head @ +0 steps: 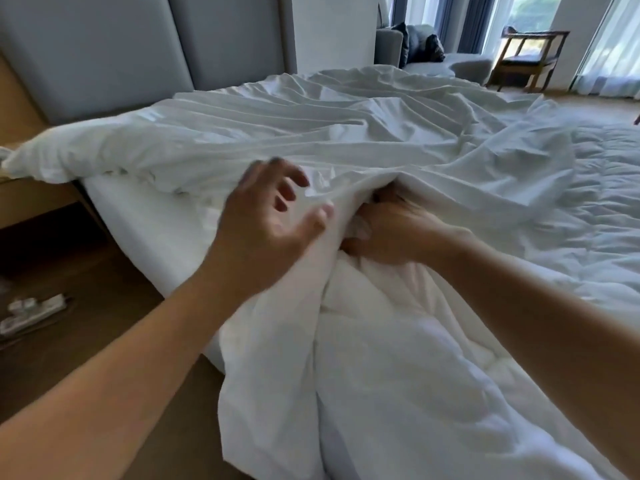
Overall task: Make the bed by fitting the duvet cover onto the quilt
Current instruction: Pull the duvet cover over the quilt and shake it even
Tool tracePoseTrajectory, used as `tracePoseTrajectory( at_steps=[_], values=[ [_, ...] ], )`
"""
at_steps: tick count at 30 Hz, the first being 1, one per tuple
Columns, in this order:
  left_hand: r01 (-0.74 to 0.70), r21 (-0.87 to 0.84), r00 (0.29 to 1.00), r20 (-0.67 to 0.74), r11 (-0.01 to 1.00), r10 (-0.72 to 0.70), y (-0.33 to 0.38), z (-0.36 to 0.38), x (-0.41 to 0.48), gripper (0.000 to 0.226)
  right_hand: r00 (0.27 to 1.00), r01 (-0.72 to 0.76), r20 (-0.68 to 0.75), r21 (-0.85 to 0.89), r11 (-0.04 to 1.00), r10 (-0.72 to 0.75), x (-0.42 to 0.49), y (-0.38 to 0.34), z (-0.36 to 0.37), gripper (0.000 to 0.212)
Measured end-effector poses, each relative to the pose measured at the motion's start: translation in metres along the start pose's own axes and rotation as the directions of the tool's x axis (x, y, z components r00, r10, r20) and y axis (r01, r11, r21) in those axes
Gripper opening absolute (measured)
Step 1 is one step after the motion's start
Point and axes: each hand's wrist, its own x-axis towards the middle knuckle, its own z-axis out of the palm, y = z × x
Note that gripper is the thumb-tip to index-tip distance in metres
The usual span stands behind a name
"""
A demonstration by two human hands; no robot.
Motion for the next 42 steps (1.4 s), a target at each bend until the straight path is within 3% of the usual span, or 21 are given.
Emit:
tracePoseTrajectory(
  at_steps=[1, 2, 4, 5, 7, 9, 12, 16, 17, 19, 21, 23, 25, 27, 29, 33, 36, 39, 40, 42],
  values=[
    [-0.181, 0.143, 0.976, 0.145, 0.973, 0.16, 0.015, 0.008, -0.023, 0.042, 0.999, 0.034, 0.0, -0.059, 0.998, -0.034, 0.007, -0.002, -0.001, 0.054],
    [-0.287, 0.318, 0.935, 0.298, 0.904, 0.192, 0.021, 0.017, -0.042, 0.048, 0.998, 0.055, -0.002, -0.079, 0.995, -0.055, 0.012, -0.002, -0.002, 0.053],
    [-0.256, 0.608, 0.896, 0.44, 0.751, -0.051, 0.011, 0.026, -0.048, 0.052, 1.0, 0.019, 0.008, -0.01, 1.0, -0.019, 0.015, -0.001, -0.006, 0.059],
    [-0.172, 0.675, 0.889, 0.419, 0.717, -0.182, -0.004, 0.021, -0.039, 0.051, 1.0, -0.005, 0.012, 0.042, 0.999, 0.005, 0.015, 0.001, -0.007, 0.064],
    [-0.067, 0.72, 0.88, 0.369, 0.691, -0.299, -0.029, 0.007, -0.016, 0.051, 1.0, -0.022, 0.008, 0.087, 0.996, 0.022, 0.013, 0.004, -0.005, 0.062],
    [-0.099, 0.756, 0.909, 0.333, 0.647, -0.25, -0.041, -0.003, 0.005, 0.052, 1.0, -0.008, -0.008, 0.089, 0.996, 0.008, 0.014, 0.006, 0.0, 0.055],
    [-0.181, 0.846, 0.96, 0.262, 0.501, -0.096, -0.047, -0.013, 0.032, 0.043, 0.999, 0.009, 0.033, 0.103, 0.995, -0.013, 0.011, 0.009, 0.002, 0.039],
    [-0.094, 0.927, 0.967, 0.172, 0.362, -0.188, -0.043, -0.028, 0.056, 0.032, 0.981, -0.024, 0.191, 0.181, 0.983, -0.012, 0.004, 0.008, 0.002, 0.061],
    [-0.094, 0.928, 0.946, 0.195, 0.36, -0.257, -0.038, -0.025, 0.054, 0.031, 0.98, -0.05, 0.199, 0.212, 0.976, 0.007, 0.006, 0.007, 0.0, 0.059],
    [-0.008, 0.892, 0.891, 0.212, 0.451, -0.402, -0.028, -0.016, 0.046, 0.027, 0.982, -0.124, 0.175, 0.28, 0.952, 0.077, 0.014, 0.002, -0.001, 0.058],
    [0.205, 0.774, 0.85, 0.162, 0.599, -0.5, -0.021, -0.01, 0.04, 0.022, 0.983, -0.182, 0.081, 0.315, 0.931, 0.165, 0.021, -0.009, 0.001, 0.083],
    [0.372, 0.584, 0.823, 0.151, 0.722, -0.547, -0.017, -0.001, 0.031, 0.049, 0.976, -0.206, -0.017, 0.276, 0.939, 0.219, 0.022, -0.026, 0.011, 0.097],
    [0.416, 0.479, 0.821, 0.167, 0.773, -0.546, -0.014, 0.008, 0.016, 0.087, 0.971, -0.205, -0.075, 0.232, 0.951, 0.228, 0.023, -0.037, 0.023, 0.084],
    [0.384, 0.467, 0.858, 0.139, 0.796, -0.495, -0.021, 0.016, 0.004, 0.089, 0.975, -0.16, -0.115, 0.239, 0.958, 0.191, 0.029, -0.035, 0.024, 0.059],
    [0.309, 0.513, 0.884, 0.154, 0.801, -0.44, -0.032, 0.019, -0.001, 0.069, 0.988, -0.098, -0.083, 0.299, 0.949, 0.128, 0.031, -0.028, 0.018, 0.043],
    [0.15, 0.553, 0.904, 0.26, 0.819, -0.341, -0.054, 0.014, -0.007, 0.048, 0.992, -0.126, 0.069, 0.571, 0.811, 0.106, 0.027, -0.012, 0.005, 0.058],
    [0.075, 0.472, 0.953, 0.225, 0.878, -0.203, -0.066, 0.003, -0.012, 0.026, 0.988, -0.154, 0.073, 0.62, 0.769, 0.139, 0.03, -0.014, 0.01, 0.069],
    [-0.006, 0.486, 0.963, 0.239, 0.874, -0.126, -0.073, -0.011, -0.013, 0.024, 0.988, -0.157, 0.122, 0.74, 0.654, 0.099, 0.036, -0.021, 0.01, 0.043],
    [-0.039, 0.488, 0.961, 0.256, 0.872, -0.1, -0.073, -0.014, -0.014, 0.027, 0.986, -0.16, 0.143, 0.717, 0.678, 0.081, 0.038, -0.023, 0.009, 0.04],
    [-0.089, 0.485, 0.957, 0.284, 0.87, -0.06, -0.071, -0.019, -0.015, 0.029, 0.989, -0.112, 0.143, 0.499, 0.859, 0.046, 0.042, -0.026, 0.008, 0.067]
  ],
)
